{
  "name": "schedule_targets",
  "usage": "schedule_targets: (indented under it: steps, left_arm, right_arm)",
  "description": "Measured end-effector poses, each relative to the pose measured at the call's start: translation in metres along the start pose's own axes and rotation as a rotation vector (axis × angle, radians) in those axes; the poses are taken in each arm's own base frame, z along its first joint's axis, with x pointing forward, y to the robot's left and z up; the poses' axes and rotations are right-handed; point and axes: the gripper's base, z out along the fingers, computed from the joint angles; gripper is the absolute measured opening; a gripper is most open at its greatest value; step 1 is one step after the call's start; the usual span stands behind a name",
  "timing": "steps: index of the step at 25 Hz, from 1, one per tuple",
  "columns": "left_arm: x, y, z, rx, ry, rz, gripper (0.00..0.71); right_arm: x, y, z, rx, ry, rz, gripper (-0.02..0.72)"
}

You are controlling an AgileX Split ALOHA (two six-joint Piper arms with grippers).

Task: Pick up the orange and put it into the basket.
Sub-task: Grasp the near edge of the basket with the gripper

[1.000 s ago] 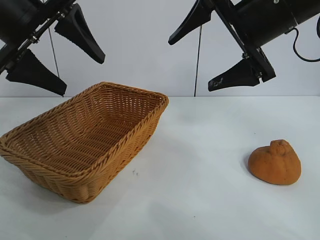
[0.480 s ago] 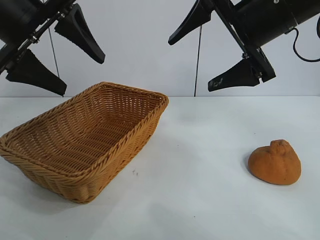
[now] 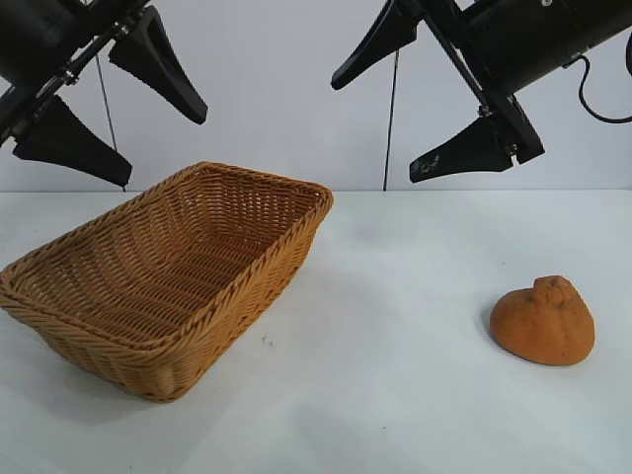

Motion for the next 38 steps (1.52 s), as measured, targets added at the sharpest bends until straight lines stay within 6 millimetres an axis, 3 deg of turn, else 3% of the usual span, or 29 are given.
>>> schedule_targets:
  steps: [6,13,16,24,28,34,38]
  left_arm:
    - [0.0,0.003,-0.036,-0.044,-0.052,0.0,0.557]
    - [0.024,-0.013,-0.092,-0.181,-0.161,-0.065,0.557]
    - [0.036,-0.011,-0.103,-0.216,-0.194,-0.15,0.557]
    - [0.064,0.017,-0.078,-0.215,-0.189,-0.489,0.557]
    - [0.068,0.021,-0.066,-0.187,-0.212,-0.534,0.557]
    - [0.081,0.028,-0.02,-0.219,-0.151,-0.633,0.557]
    - [0.074,0.038,0.002,-0.239,-0.168,-0.694,0.557]
  right_arm:
    - [0.0,0.0,0.0,0.0,0.0,0.0,0.694]
    - [0.0,0.0,0.0,0.001,0.0,-0.001,0.694]
    - [0.0,0.0,0.0,0.0,-0.001,-0.001,0.694]
    - [-0.001,0.001,0.0,0.0,-0.002,-0.003,0.694]
    - [-0.001,0.001,0.0,0.0,-0.002,-0.003,0.694]
    - [0.0,0.001,0.0,-0.002,0.002,-0.003,0.694]
    - [0.0,0.001,0.0,-0.003,0.004,-0.003,0.694]
